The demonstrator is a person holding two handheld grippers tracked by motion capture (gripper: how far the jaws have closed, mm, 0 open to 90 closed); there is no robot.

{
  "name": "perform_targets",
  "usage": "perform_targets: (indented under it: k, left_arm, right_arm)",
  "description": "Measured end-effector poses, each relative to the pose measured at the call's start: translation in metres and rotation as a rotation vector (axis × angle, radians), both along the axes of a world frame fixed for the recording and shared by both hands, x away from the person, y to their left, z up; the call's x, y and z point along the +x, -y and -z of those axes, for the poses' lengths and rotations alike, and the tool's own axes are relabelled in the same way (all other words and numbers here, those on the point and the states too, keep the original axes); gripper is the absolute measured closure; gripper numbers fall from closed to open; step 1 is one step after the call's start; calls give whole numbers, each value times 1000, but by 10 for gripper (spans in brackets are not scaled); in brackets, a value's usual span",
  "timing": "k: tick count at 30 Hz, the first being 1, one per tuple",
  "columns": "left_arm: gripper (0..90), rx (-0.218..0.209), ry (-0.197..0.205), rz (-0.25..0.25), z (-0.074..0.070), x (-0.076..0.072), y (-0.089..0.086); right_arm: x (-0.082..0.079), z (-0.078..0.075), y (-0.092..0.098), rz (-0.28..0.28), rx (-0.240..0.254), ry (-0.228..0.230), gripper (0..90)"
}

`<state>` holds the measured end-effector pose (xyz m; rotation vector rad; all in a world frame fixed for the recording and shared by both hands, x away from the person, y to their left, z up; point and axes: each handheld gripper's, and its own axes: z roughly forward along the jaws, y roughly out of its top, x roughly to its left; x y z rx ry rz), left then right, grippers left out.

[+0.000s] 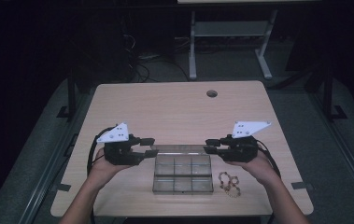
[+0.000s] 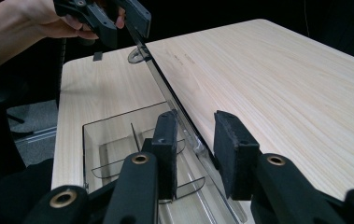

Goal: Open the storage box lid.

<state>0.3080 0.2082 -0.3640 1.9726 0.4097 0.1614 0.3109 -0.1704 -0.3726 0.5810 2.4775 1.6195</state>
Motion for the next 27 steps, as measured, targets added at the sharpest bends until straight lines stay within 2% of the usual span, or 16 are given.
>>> perform_targets:
  k: [7, 14, 26, 27]
  left_arm:
    - [583, 6, 7, 25, 1, 4, 9]
    - [677, 11, 14, 5, 2, 5, 12]
    - [704, 20, 15, -2, -1, 14, 13]
    - [705, 9, 9, -4, -1, 15, 13]
  right_arm:
    - [0, 0, 0, 2, -1, 0, 699]
    - [0, 0, 0, 4, -2, 2, 702]
    - [8, -1, 0, 14, -1, 6, 724]
    - [9, -1, 1, 15, 2, 5, 726]
